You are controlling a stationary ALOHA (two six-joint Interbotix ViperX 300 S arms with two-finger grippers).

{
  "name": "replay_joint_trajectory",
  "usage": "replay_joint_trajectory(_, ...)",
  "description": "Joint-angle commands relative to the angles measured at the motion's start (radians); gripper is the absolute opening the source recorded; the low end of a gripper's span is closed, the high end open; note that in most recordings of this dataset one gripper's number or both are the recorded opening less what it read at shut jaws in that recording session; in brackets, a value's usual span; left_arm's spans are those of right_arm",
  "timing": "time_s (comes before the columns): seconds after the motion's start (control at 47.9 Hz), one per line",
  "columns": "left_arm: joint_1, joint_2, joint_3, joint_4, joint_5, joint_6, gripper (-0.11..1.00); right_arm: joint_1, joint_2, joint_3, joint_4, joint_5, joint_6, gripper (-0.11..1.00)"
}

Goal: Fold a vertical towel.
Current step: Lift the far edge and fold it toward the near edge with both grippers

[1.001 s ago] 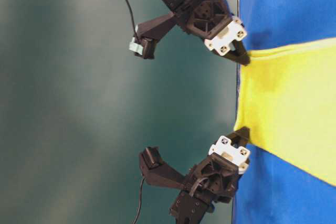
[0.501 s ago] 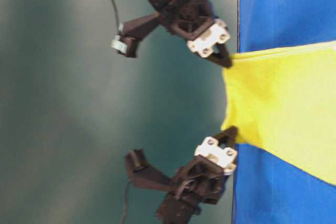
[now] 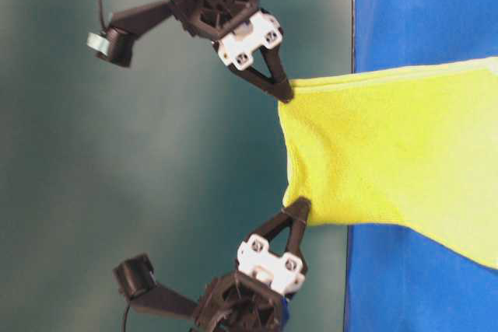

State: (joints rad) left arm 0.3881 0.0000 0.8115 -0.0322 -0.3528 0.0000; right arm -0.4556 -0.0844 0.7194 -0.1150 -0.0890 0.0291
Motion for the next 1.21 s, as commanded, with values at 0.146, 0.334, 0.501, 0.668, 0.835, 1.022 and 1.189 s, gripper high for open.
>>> replay_joint_trajectory(0.146,-0.080,-0.048,0.043,-0.002,0.017,-0.005,0.05,0.094,-0.046,0.035,0.000,0.023,0.014,0.07)
replay_joint_trajectory(0.334,-0.163,-0.044,0.051,0.000,0.046,-0.006,0.05,0.179,-0.049,0.064,0.011,0.046,0.020,0.07)
replay_joint_trajectory(0.501,-0.230,-0.026,0.057,0.000,0.048,-0.014,0.05,0.238,-0.044,0.095,0.043,0.041,0.020,0.07)
replay_joint_trajectory(0.668,-0.264,0.000,0.071,-0.002,0.051,-0.020,0.05,0.273,-0.011,0.112,0.072,0.023,0.020,0.07)
replay_joint_trajectory(0.835,-0.284,0.023,0.081,0.000,0.049,-0.020,0.05,0.298,0.044,0.107,0.084,-0.012,0.021,0.07)
replay_joint_trajectory(1.022,-0.301,0.061,0.086,0.000,0.046,-0.020,0.05,0.304,0.091,0.103,0.098,-0.025,0.021,0.07)
replay_joint_trajectory(1.189,-0.308,0.075,0.083,-0.002,0.040,-0.020,0.04,0.307,0.100,0.101,0.109,-0.026,0.021,0.07)
